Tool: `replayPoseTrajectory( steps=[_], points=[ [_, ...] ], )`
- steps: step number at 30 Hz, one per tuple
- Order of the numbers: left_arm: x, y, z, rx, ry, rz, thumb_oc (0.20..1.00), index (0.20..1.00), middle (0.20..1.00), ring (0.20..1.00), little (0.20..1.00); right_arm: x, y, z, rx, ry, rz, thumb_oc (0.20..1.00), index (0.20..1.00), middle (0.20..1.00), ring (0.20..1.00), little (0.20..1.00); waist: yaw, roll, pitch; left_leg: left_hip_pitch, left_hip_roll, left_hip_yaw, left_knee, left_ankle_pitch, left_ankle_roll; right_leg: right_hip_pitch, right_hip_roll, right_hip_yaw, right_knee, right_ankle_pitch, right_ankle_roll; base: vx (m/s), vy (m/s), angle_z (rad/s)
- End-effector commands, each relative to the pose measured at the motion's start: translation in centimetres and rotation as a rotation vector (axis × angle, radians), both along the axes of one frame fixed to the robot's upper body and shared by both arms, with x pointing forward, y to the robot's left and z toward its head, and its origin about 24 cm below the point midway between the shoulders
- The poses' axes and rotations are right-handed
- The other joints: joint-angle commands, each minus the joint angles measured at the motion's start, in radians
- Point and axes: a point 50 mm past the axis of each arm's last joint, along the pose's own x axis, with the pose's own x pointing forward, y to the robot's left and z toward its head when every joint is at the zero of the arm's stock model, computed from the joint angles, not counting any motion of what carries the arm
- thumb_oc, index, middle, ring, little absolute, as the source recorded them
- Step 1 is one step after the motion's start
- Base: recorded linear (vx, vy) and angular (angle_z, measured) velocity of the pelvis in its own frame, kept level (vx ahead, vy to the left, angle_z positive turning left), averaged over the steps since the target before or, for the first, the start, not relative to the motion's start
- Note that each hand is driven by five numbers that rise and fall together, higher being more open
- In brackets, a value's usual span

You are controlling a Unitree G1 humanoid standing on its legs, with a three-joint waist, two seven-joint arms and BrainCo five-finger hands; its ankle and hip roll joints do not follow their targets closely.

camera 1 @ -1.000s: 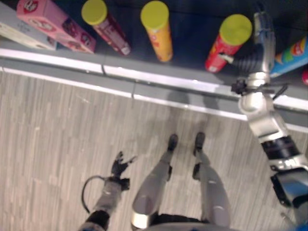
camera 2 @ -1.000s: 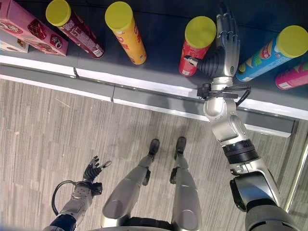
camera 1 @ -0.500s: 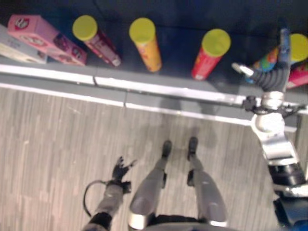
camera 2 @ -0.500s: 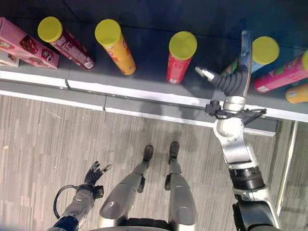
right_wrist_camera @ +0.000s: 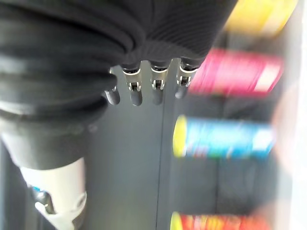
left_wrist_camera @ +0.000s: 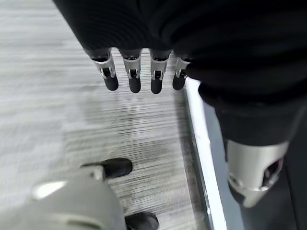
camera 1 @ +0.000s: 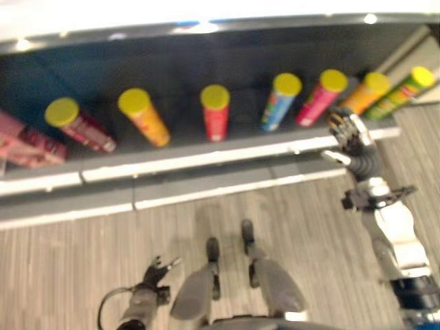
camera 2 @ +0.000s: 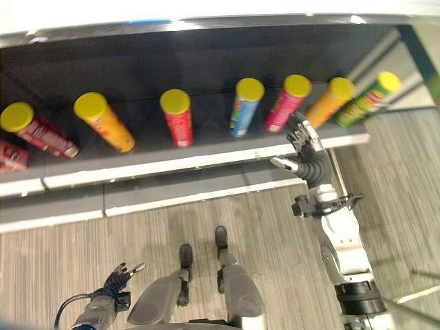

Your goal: Put the goods on the table back onto the shelves and tidy them up.

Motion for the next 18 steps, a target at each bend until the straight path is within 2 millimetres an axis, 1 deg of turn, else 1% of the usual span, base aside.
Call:
replayPoseTrajectory(
  steps=[1,2,4,5,6,7,8,9,10,11,12,13,14,15,16,17,18],
  points=[
    [-1.9,2.4,0.3,0.077,0.036,-0.008,1.0,1.0,1.0,1.0,1.0,-0.5,-0.7,3.3,-0.04,-0.144,0.01,1.0,1.0,1.0,1.0,1.0,0.017,0.019,-0.102,-0.029,0.116,-0.134,0.053,-0.124,-0.095,-0.002,-0.178,-0.042,0.075,-0.023,0.06,-0.06,-0.253,-0.95],
    [-2.0,2.9,0.5,0.079,0.027,0.017,1.0,1.0,1.0,1.0,1.0,-0.4,-1.3,3.9,-0.059,-0.163,-0.021,1.0,1.0,1.0,1.0,1.0,0.03,0.026,-0.11,-0.018,0.143,-0.115,0.051,-0.121,-0.105,0.012,-0.242,-0.082,0.085,0.004,0.061,-0.04,-0.266,-0.92],
    [-1.9,3.2,0.7,0.074,0.015,0.036,1.0,1.0,1.0,1.0,1.0,0.1,-1.9,4.2,-0.068,-0.158,-0.054,1.0,1.0,1.0,1.0,1.0,0.043,0.023,-0.124,-0.001,0.172,-0.091,0.045,-0.124,-0.122,0.018,-0.301,-0.134,0.078,0.045,0.078,0.0,-0.265,-0.79],
    [-1.9,3.2,0.7,0.074,0.015,0.036,1.0,1.0,1.0,1.0,1.0,0.1,-1.9,4.2,-0.068,-0.158,-0.054,1.0,1.0,1.0,1.0,1.0,0.043,0.024,-0.123,0.001,0.172,-0.09,0.045,-0.125,-0.122,0.02,-0.3,-0.134,0.077,0.045,0.079,0.03,-0.218,-0.54],
    [-1.8,3.4,0.8,0.074,0.006,0.045,1.0,1.0,1.0,1.0,1.0,0.4,-2.2,4.3,-0.092,-0.154,-0.079,1.0,1.0,1.0,1.0,1.0,0.051,0.019,-0.13,0.009,0.185,-0.076,0.045,-0.126,-0.132,0.02,-0.322,-0.16,0.069,0.065,0.091,0.06,-0.356,-0.73],
    [-1.6,3.8,1.1,0.079,-0.018,0.062,1.0,1.0,1.0,1.0,1.0,0.8,-3.0,5.0,-0.146,-0.162,-0.137,1.0,1.0,1.0,1.0,1.0,0.061,0.002,-0.146,0.038,0.216,-0.038,0.027,-0.118,-0.16,0.038,-0.336,-0.224,0.033,0.072,0.106,0.06,-0.359,-0.64],
    [-1.6,3.8,1.1,0.079,-0.018,0.063,1.0,1.0,1.0,1.0,1.0,0.8,-3.0,5.0,-0.146,-0.162,-0.137,1.0,1.0,1.0,1.0,1.0,0.062,0.004,-0.145,0.043,0.218,-0.037,0.024,-0.117,-0.162,0.041,-0.333,-0.225,0.03,0.072,0.106,0.1,-0.486,-0.7],
    [-1.5,3.8,1.3,0.067,-0.04,0.073,1.0,1.0,1.0,1.0,1.0,0.9,-4.1,5.5,-0.181,-0.169,-0.197,1.0,1.0,1.0,1.0,1.0,0.08,-0.013,-0.165,0.059,0.245,-0.002,0.013,-0.108,-0.189,0.089,-0.33,-0.284,-0.02,0.037,0.116,0.17,-0.421,-0.54],
    [-1.6,3.8,1.3,0.063,-0.043,0.083,1.0,1.0,1.0,1.0,1.0,0.8,-4.6,6.0,-0.196,-0.182,-0.229,1.0,1.0,1.0,1.0,1.0,0.081,-0.017,-0.178,0.076,0.277,0.008,0.005,-0.106,-0.212,0.099,-0.313,-0.293,-0.014,0.009,0.12,0.12,-0.429,-0.57],
    [-1.6,3.8,1.3,0.062,-0.043,0.082,1.0,1.0,1.0,1.0,1.0,0.8,-4.7,6.0,-0.198,-0.183,-0.231,1.0,1.0,1.0,1.0,1.0,0.082,-0.019,-0.175,0.071,0.276,0.015,0.003,-0.09,-0.211,0.093,-0.316,-0.298,-0.011,0.018,0.118,0.2,-0.49,-0.96],
    [-1.6,3.5,1.2,0.052,-0.049,0.098,1.0,1.0,1.0,1.0,1.0,0.3,-5.6,6.9,-0.235,-0.212,-0.283,1.0,1.0,1.0,1.0,1.0,0.07,-0.006,-0.194,0.099,0.346,0.039,-0.029,-0.046,-0.249,0.098,-0.279,-0.318,0.022,-0.026,0.109,0.08,-0.31,-0.87],
    [-1.6,3.5,1.2,0.052,-0.049,0.098,1.0,1.0,1.0,1.0,1.0,0.3,-5.6,6.9,-0.235,-0.212,-0.283,1.0,1.0,1.0,1.0,1.0,0.07,-0.004,-0.193,0.101,0.347,0.039,-0.031,-0.045,-0.25,0.099,-0.277,-0.319,0.022,-0.027,0.108,0.23,-0.605,-0.73],
    [-0.9,2.8,1.2,0.034,-0.07,0.081,1.0,1.0,1.0,1.0,1.0,-0.6,-6.4,8.1,-0.257,-0.262,-0.322,1.0,1.0,1.0,1.0,1.0,0.055,0.017,-0.198,0.09,0.405,0.038,-0.034,0.016,-0.266,0.111,-0.222,-0.336,0.048,-0.092,0.072,0.1,-0.309,-0.14],
    [-0.9,2.8,1.2,0.034,-0.07,0.081,1.0,1.0,1.0,1.0,1.0,-0.6,-6.4,8.1,-0.257,-0.262,-0.322,1.0,1.0,1.0,1.0,1.0,0.055,0.017,-0.198,0.09,0.405,0.038,-0.034,0.016,-0.266,0.111,-0.222,-0.336,0.048,-0.092,0.072,0.15,-0.461,0.04],
    [-0.4,2.2,1.2,0.028,-0.086,0.058,1.0,1.0,1.0,1.0,1.0,-0.9,-7.0,8.9,-0.25,-0.298,-0.346,1.0,1.0,1.0,1.0,1.0,0.049,0.027,-0.2,0.085,0.437,0.03,-0.025,0.103,-0.278,0.12,-0.186,-0.343,0.05,-0.112,0.054,0.09,-0.368,0.36],
    [0.5,1.5,1.5,0.012,-0.12,0.034,1.0,1.0,1.0,1.0,1.0,-1.3,-7.3,9.5,-0.256,-0.322,-0.37,1.0,1.0,1.0,1.0,1.0,0.042,0.029,-0.197,0.065,0.449,0.018,0.007,0.16,-0.263,0.139,-0.149,-0.347,0.04,-0.131,0.023,0.13,-0.485,0.25],
    [0.7,1.3,1.6,0.007,-0.13,0.033,1.0,1.0,1.0,1.0,1.0,-1.2,-7.4,9.9,-0.253,-0.336,-0.378,1.0,1.0,1.0,1.0,1.0,0.042,0.024,-0.196,0.064,0.439,0.011,0.03,0.157,-0.253,0.145,-0.137,-0.348,0.038,-0.138,0.009,0.08,-0.331,0.14]
  ],
)
